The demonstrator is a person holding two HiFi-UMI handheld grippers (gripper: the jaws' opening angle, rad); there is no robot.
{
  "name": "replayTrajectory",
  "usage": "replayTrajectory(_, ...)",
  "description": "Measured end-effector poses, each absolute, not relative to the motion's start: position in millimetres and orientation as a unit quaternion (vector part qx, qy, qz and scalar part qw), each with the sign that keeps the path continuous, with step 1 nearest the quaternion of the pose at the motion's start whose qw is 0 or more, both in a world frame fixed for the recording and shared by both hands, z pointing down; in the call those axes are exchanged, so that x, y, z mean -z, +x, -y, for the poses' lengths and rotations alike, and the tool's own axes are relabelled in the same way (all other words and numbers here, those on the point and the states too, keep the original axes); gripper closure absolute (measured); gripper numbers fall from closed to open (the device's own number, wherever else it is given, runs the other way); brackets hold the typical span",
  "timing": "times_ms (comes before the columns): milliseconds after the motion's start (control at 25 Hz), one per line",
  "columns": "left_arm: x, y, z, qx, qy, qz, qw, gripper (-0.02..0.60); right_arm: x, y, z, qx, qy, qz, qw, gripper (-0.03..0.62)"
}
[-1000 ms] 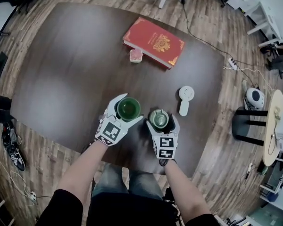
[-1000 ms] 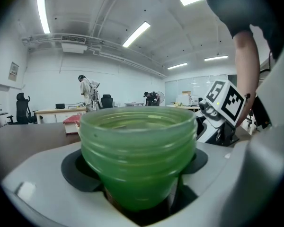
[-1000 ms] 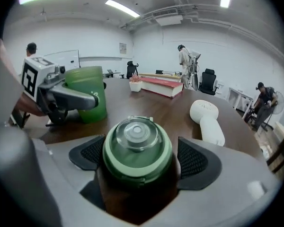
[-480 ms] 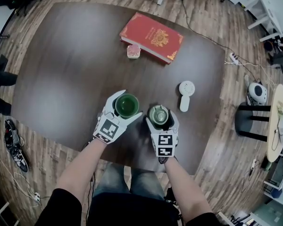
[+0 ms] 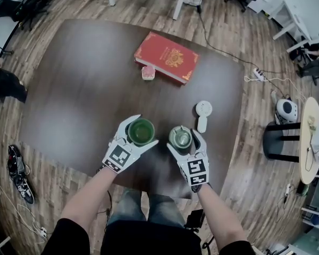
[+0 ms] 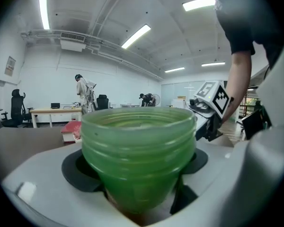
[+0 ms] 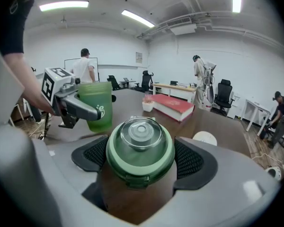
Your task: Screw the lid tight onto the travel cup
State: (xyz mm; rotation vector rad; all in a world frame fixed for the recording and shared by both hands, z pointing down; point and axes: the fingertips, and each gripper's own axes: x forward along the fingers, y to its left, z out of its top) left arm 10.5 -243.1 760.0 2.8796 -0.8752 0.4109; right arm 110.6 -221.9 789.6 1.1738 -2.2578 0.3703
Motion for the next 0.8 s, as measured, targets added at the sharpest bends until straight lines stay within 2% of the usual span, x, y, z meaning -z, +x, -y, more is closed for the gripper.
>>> replayTrajectory(440, -600.3, 47.2, 161.6, -0.154, 0.976, 0.139, 0.07, 0.166, -526.0, 99.7, 164.8, -0.115, 0.25, 0.946, 0.17, 0.151)
replayTrajectory(600, -554.6, 66.8, 135.2, -0.171, 0.98, 0.078, 0.059, 0.166, -454.8, 78.0, 130.0, -0.081, 0.162, 0.968, 0.171, 0.151)
replayTrajectory(800, -518.2, 89.9, 101.4, -0.188, 0.981, 0.019, 0.034, 0.166, -423.0, 51.6, 101.3, -0.066, 0.096, 0.974, 0.195, 0.151)
